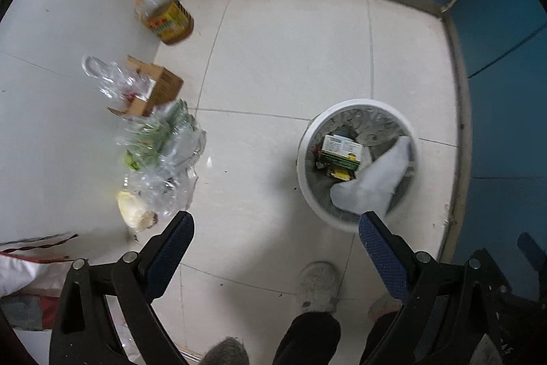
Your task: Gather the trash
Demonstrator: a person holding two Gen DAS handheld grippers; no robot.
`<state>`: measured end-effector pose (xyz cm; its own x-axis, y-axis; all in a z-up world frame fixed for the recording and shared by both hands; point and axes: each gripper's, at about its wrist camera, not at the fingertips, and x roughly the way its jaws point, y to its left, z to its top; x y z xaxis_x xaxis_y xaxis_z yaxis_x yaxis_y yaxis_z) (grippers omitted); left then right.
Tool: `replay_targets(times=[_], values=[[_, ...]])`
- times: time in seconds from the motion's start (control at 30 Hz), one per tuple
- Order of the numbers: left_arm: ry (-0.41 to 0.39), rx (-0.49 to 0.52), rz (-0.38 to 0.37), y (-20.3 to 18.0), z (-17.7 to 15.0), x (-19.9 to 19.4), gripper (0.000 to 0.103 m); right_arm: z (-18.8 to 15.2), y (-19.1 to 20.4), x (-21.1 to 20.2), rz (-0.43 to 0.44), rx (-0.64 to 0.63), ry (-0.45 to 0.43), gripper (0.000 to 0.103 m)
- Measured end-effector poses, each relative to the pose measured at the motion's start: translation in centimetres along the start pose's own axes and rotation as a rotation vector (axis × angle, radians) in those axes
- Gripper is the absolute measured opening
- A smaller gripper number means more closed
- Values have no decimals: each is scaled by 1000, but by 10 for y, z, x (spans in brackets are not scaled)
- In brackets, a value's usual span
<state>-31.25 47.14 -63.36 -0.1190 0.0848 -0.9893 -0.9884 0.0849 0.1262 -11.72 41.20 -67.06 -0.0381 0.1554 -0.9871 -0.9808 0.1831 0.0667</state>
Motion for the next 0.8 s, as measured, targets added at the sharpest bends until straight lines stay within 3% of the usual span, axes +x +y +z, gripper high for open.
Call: replay_targets(times=[0.17, 0.5, 0.63, 0.8], values=[[-76, 34, -5, 5, -28, -94, 99, -20, 7, -107, 3, 9, -55, 103], [-271, 68, -112, 16, -80, -279, 99, -60, 6, -317, 21, 22, -189, 103], [-312, 77, -141, 21, -95, -329, 99, -75, 6, -382, 14, 7, -250, 103], [-345, 102, -144, 23, -111, -371, 99, -89, -3, -432, 29, 18, -298, 103]])
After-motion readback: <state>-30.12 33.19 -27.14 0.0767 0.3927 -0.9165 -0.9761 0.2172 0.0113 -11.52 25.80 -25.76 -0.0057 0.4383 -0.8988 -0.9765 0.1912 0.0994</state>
